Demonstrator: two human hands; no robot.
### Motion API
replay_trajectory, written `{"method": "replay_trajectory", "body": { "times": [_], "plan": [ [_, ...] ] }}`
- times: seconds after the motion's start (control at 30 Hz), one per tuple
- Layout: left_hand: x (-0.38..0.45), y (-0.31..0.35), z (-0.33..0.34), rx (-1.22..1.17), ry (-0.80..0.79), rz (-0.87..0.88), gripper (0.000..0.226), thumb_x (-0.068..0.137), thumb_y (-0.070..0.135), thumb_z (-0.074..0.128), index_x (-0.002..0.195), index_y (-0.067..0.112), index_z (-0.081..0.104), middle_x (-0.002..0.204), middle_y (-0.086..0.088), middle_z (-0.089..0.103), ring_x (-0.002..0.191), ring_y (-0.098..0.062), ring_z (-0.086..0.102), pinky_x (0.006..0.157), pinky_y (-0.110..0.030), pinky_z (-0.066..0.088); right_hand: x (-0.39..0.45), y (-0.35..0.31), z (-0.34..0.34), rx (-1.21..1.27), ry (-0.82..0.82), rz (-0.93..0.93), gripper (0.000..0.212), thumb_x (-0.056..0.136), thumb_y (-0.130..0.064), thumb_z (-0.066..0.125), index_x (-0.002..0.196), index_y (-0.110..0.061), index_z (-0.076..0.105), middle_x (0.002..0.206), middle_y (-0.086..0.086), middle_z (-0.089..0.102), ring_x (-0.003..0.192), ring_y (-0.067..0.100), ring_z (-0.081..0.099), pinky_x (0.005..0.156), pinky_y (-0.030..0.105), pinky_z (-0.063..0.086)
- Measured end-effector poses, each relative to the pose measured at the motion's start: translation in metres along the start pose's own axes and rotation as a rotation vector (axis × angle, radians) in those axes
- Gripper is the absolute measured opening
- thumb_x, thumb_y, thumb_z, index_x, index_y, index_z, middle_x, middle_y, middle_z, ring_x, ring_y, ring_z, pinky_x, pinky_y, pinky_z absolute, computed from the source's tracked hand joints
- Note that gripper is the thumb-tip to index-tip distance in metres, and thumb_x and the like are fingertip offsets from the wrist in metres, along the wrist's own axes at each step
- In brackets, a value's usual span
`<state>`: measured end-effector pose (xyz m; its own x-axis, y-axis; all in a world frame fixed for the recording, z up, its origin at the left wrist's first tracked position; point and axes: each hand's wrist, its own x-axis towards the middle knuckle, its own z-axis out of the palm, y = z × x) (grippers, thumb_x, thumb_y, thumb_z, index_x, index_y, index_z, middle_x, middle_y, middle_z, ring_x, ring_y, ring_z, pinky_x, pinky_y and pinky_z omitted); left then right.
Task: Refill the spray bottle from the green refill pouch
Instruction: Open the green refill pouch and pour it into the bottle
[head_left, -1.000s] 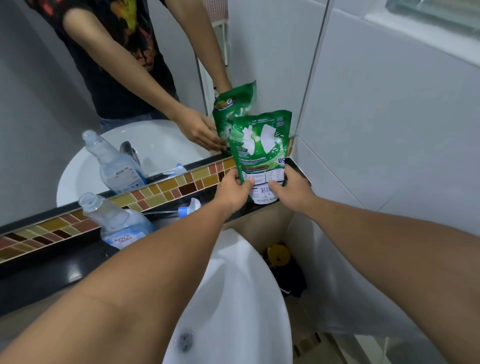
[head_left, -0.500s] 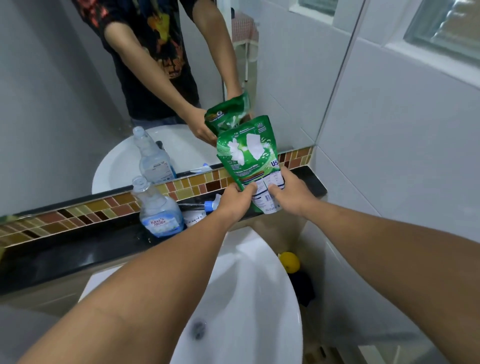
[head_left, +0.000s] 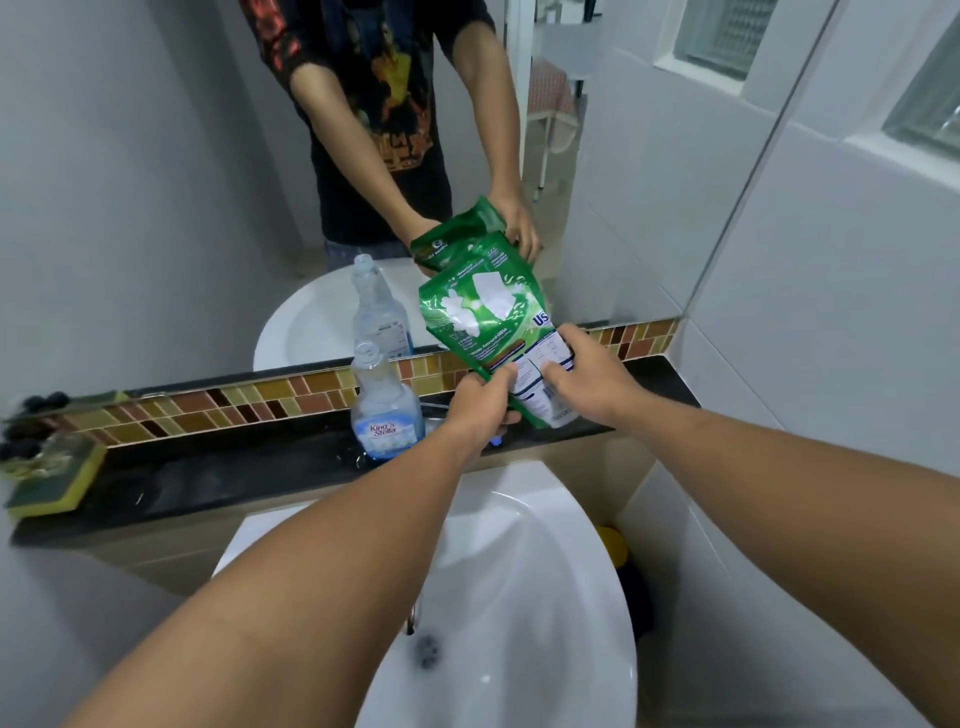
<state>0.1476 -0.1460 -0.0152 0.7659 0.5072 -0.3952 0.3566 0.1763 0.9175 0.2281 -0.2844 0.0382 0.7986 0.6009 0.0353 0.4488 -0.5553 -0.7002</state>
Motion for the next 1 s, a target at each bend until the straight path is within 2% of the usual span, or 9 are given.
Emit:
{"method": "replay_trajectory", "body": {
  "times": [0.07,0.17,0.37,0.5,0.73,0.87,1.0],
  "plan": [
    [0.0,0.0,-0.007,-0.04,0.002,0.0,0.021,0.099,0.045,0.054,0.104,0.025,0.056,0.108,0.001,0.076,0.094,-0.025,0.076,0.095,-0.047,0.059,0.002,-0.01,0.002,-0.023,0.008,-0.024,0.017,0.095,-0.018,0.06,0.112,-0.022,0.057,0.107,0.0,0.07,0.097,0.025,0.063,0.081,0.039,0.049],
    [0.0,-0.002,-0.016,-0.092,0.025,-0.004,0.024,0.097,0.047,0.055,0.106,0.025,0.059,0.103,0.001,0.077,0.088,-0.021,0.078,0.093,-0.045,0.06,0.005,-0.024,0.005,-0.06,0.008,-0.045,0.022,0.093,-0.02,0.059,0.115,-0.022,0.058,0.109,0.001,0.072,0.098,0.026,0.063,0.084,0.042,0.051],
    [-0.006,0.0,-0.027,-0.166,0.042,-0.01,0.038,0.097,0.047,0.055,0.118,0.017,0.06,0.094,-0.002,0.079,0.089,-0.021,0.079,0.08,-0.037,0.059,0.007,-0.044,0.005,-0.089,-0.001,-0.07,0.019,0.092,-0.023,0.058,0.111,-0.027,0.058,0.108,0.001,0.072,0.098,0.027,0.064,0.086,0.049,0.054],
    [-0.011,0.007,-0.03,-0.213,0.025,-0.007,0.041,0.099,0.047,0.053,0.124,0.015,0.061,0.104,-0.007,0.079,0.089,-0.021,0.078,0.072,-0.033,0.057,0.007,-0.054,0.0,-0.117,-0.006,-0.093,0.017,0.094,-0.024,0.058,0.111,-0.027,0.057,0.109,0.002,0.071,0.098,0.028,0.064,0.085,0.05,0.054],
    [-0.02,0.016,-0.029,-0.3,-0.016,-0.015,0.042,0.1,0.049,0.049,0.126,0.02,0.065,0.102,-0.007,0.081,0.088,-0.02,0.08,0.073,-0.034,0.058,0.011,-0.077,-0.011,-0.289,0.003,-0.139,0.015,0.093,-0.03,0.055,0.108,-0.029,0.056,0.111,0.002,0.068,0.103,0.032,0.061,0.087,0.056,0.052],
    [-0.024,0.02,-0.027,-0.322,-0.029,-0.019,0.038,0.1,0.05,0.048,0.114,0.021,0.069,0.091,-0.005,0.082,0.086,-0.02,0.08,0.074,-0.034,0.058,0.014,-0.085,-0.016,-0.362,0.023,-0.172,0.013,0.093,-0.032,0.053,0.106,-0.029,0.055,0.106,0.0,0.064,0.099,0.029,0.058,0.087,0.056,0.051],
    [-0.026,0.023,-0.025,-0.331,-0.051,-0.011,0.037,0.102,0.052,0.046,0.109,0.023,0.068,0.094,-0.006,0.082,0.092,-0.022,0.079,0.079,-0.036,0.058,0.016,-0.089,-0.018,-0.422,0.041,-0.181,0.007,0.094,-0.035,0.053,0.1,-0.032,0.051,0.1,-0.005,0.058,0.096,0.027,0.055,0.088,0.057,0.049]
  ]
}}
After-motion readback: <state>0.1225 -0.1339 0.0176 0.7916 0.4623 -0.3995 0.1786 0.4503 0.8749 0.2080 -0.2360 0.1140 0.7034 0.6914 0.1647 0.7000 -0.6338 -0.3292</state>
